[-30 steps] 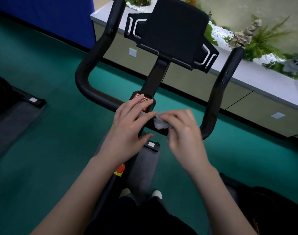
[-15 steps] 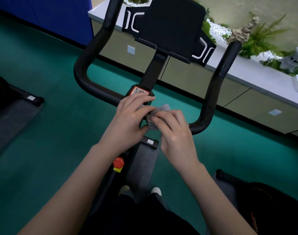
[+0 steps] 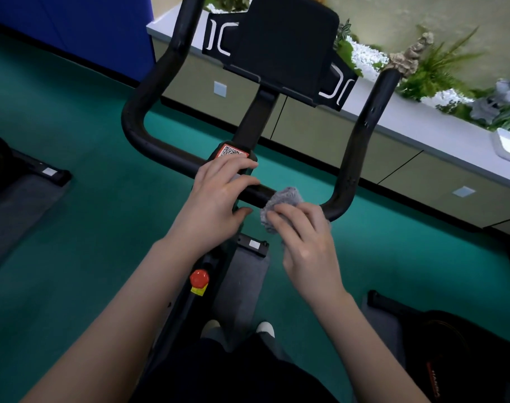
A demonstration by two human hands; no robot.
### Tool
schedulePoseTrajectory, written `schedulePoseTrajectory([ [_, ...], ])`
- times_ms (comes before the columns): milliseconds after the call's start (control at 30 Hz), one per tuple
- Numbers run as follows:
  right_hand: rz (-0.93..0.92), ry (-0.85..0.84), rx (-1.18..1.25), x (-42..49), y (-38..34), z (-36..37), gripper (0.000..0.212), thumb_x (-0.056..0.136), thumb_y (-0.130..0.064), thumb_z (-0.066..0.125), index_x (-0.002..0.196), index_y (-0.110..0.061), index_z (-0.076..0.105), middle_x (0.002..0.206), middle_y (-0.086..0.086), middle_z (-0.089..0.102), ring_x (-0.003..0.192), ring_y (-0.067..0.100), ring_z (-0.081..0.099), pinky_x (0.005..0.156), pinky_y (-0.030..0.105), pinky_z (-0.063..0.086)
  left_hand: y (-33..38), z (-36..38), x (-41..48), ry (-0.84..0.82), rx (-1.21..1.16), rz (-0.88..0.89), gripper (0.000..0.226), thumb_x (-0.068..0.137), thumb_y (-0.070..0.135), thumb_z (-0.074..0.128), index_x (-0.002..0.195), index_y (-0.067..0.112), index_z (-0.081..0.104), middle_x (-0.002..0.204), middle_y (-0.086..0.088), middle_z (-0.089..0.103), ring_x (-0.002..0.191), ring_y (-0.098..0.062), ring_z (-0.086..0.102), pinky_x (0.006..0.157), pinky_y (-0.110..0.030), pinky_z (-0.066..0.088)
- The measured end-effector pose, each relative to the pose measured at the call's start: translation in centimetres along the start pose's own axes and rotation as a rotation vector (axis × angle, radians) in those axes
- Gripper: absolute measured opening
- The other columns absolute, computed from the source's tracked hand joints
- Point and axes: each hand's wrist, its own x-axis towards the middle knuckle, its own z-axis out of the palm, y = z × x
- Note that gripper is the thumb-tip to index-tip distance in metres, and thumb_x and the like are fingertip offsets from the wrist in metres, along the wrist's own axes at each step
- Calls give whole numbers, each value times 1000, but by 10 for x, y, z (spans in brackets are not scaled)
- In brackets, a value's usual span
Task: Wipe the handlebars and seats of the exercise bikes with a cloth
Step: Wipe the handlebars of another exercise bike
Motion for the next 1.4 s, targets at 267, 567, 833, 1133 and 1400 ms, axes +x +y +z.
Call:
schedulePoseTrajectory([
  [267,538,258,391,-56,-20,-1,30,82,7,49,104,-5,67,102,6,65,94,25,56,87,30,46,-2,1,-2,-24,35,24,47,71,15,79,114,10,62,132,-4,52,132,-23,37,107,-39,22],
  [567,1644,417,1572,27,-41,45,23,91,13,42,93,0,61,91,15,65,88,26,63,96,39,48,-8,-13,-8,-68,47,78,60,76,16,74,131,5,51,142,-9,44,133,-25,38,110,-42,32],
  [833,1813,283,1947,54,-50,52,28,92,5,32,75,-10,49,70,8,46,56,14,49,54,23,46,-11,-18,-11,-60,9,72,57,74,8,75,127,2,55,138,-11,47,129,-28,43,105,-47,37],
  [1133,1724,316,2009,14,-20,23,46,96,-6,36,65,-6,70,72,11,69,58,20,67,57,36,52,-11,-15,-12,-19,6,88,54,73,9,77,123,3,58,135,-12,50,127,-29,45,105,-45,37],
  [1400,1665,372,1781,9,-23,26,13,93,-4,48,93,-8,60,81,10,67,64,22,66,59,34,49,23,2,9,-37,19,192,43,80,24,71,117,6,63,123,-8,60,121,-28,51,105,-44,35],
])
